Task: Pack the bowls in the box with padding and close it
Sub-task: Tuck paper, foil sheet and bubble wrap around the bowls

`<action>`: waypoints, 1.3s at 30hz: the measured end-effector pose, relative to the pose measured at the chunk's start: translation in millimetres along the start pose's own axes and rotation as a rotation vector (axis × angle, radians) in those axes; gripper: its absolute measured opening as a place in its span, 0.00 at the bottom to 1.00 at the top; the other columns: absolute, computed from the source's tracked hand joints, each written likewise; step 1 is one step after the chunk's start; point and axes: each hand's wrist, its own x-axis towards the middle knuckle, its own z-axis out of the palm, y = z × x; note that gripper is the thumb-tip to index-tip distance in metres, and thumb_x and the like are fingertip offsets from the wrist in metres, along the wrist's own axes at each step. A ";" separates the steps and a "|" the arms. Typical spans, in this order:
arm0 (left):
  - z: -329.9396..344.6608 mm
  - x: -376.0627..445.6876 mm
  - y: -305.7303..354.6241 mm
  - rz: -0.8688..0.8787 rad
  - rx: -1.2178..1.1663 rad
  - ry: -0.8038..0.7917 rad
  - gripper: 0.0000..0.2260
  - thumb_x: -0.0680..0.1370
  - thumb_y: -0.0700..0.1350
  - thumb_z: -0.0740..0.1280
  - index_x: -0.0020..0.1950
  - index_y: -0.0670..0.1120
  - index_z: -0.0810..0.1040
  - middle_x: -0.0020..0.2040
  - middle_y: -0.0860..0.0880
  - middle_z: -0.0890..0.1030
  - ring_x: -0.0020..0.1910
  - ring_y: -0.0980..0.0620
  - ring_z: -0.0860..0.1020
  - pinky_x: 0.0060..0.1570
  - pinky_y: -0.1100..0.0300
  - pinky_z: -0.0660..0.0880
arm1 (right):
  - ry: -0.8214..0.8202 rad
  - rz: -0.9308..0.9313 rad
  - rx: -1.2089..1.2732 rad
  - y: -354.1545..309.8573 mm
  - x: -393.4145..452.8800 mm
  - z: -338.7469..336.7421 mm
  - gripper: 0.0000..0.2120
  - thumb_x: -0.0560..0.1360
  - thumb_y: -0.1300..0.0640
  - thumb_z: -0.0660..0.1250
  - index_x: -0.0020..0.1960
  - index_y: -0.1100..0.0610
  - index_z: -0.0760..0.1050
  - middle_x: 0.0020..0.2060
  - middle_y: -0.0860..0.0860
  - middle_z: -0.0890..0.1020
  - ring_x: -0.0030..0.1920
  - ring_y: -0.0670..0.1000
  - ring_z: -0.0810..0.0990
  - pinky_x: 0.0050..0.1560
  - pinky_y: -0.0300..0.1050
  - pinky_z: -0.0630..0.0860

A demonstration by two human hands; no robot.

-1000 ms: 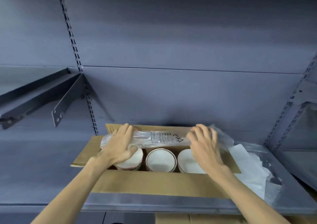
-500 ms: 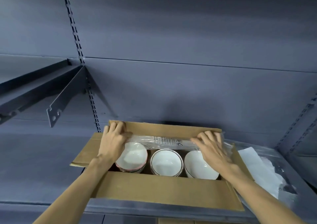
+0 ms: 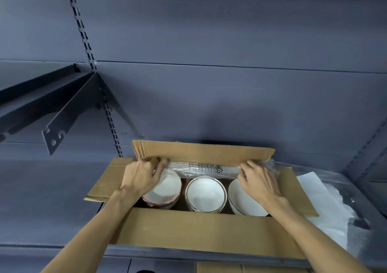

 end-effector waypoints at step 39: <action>2.9 2.7 2.8 -0.130 -0.210 -0.297 0.19 0.85 0.55 0.53 0.61 0.49 0.81 0.54 0.43 0.85 0.55 0.40 0.82 0.55 0.47 0.78 | -0.320 -0.013 -0.036 0.1 -5.1 6.3 0.20 0.87 0.49 0.49 0.68 0.53 0.76 0.52 0.56 0.85 0.50 0.60 0.84 0.46 0.49 0.75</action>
